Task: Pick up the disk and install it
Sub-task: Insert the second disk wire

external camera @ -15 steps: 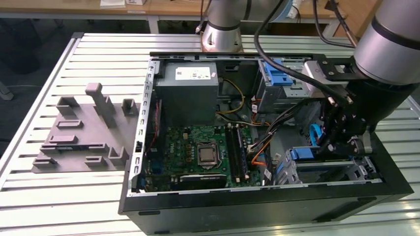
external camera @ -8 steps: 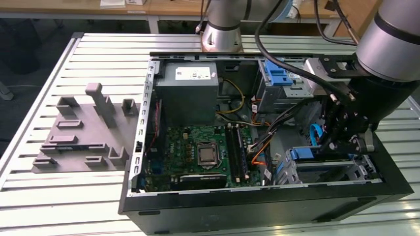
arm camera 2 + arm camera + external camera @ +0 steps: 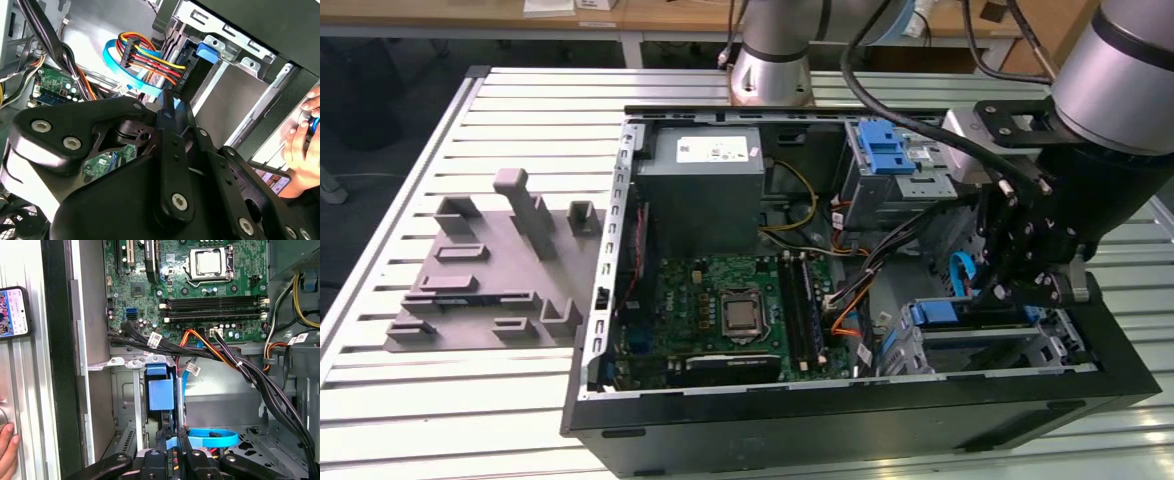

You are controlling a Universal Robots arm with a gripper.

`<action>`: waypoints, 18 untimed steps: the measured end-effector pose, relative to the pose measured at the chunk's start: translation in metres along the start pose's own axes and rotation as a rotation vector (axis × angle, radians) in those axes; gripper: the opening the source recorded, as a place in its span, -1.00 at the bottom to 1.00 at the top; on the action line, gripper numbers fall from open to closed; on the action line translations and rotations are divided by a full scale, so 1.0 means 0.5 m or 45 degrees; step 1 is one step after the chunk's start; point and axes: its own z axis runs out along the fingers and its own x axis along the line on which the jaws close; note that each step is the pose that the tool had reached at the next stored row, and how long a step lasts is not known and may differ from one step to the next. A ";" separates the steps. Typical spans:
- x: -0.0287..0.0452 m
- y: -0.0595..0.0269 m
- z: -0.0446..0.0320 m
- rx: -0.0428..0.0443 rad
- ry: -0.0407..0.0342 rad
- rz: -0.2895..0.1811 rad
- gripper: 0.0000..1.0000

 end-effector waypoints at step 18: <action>0.000 0.000 -0.003 -0.001 0.0000 0.000 -0.79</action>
